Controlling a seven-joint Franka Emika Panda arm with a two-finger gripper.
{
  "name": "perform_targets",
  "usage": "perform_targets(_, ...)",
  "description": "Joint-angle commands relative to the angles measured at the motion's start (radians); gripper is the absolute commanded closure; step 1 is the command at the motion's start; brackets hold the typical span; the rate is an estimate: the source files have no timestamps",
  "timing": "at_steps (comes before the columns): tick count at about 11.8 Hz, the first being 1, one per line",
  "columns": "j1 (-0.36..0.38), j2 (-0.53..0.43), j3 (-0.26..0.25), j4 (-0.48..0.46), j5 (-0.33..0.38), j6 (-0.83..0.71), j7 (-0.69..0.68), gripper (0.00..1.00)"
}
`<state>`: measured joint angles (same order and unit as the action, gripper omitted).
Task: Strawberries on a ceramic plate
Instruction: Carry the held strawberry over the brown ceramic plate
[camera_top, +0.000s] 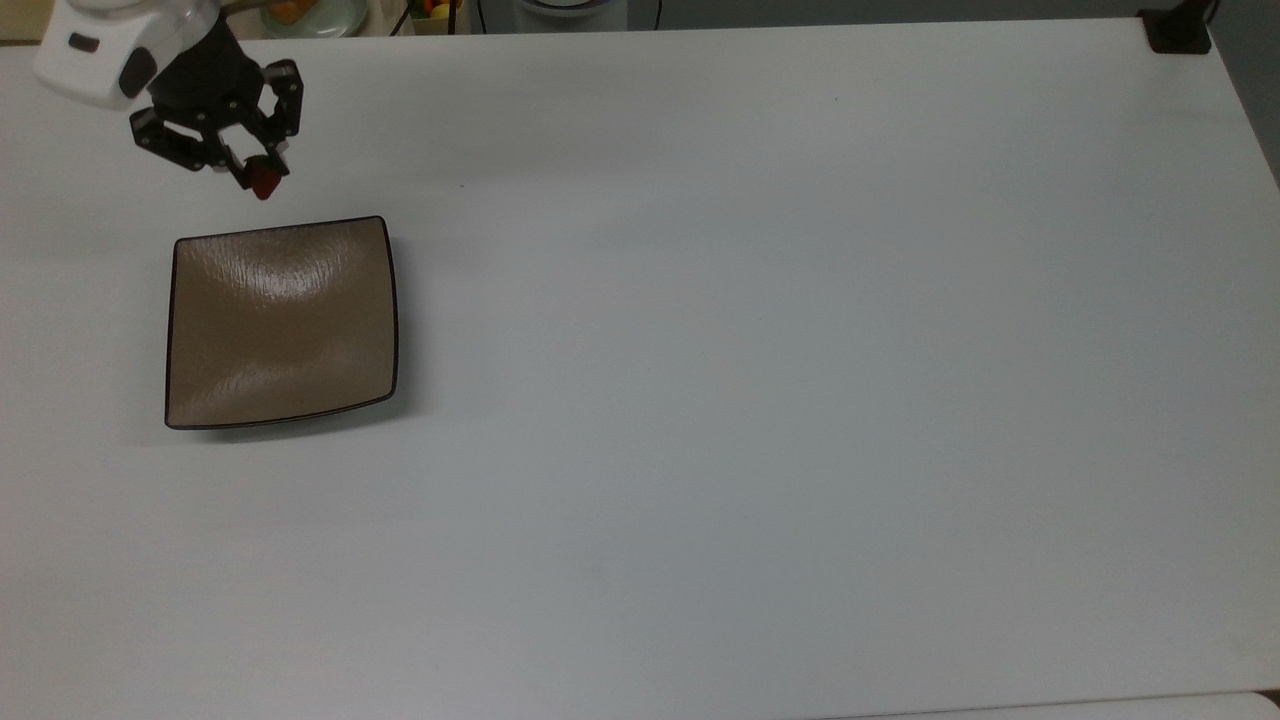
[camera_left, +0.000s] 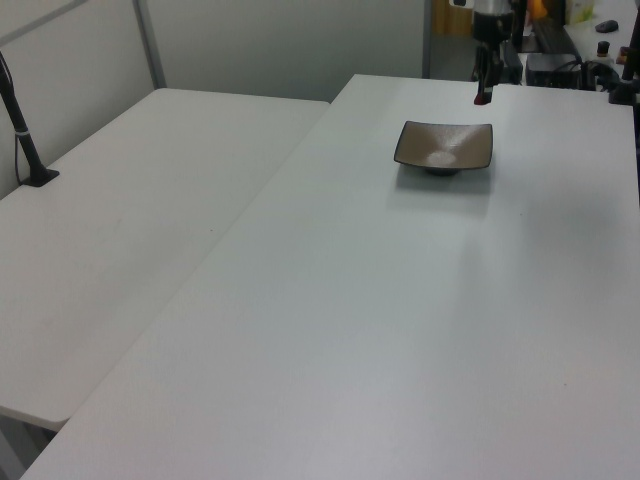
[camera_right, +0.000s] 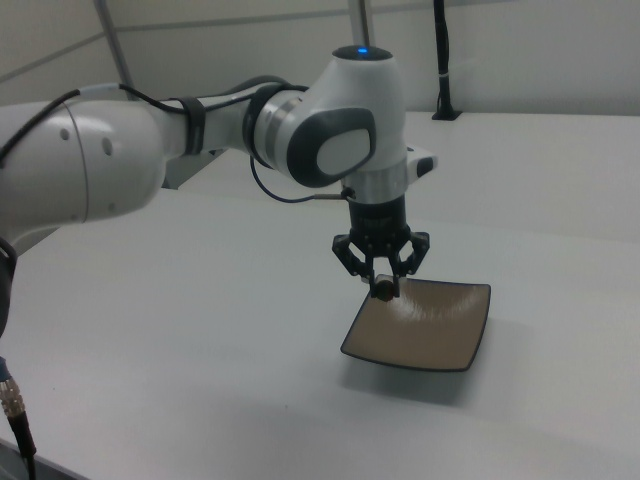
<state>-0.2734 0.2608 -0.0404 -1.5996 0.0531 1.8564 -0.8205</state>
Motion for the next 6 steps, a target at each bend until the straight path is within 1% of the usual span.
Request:
perform_targets(1,0.0,0.034,-0.006,-0.042,0.016,0.125,-0.025,0.97)
perform_targets(2,0.002,0.05,-0.006,-0.049,0.016,0.165,-0.022,0.97)
perform_targets(5,0.01,0.089,-0.006,-0.059,0.014,0.217,-0.016,0.97)
perform_targets(6,0.022,0.11,-0.006,-0.059,0.014,0.249,-0.003,0.97)
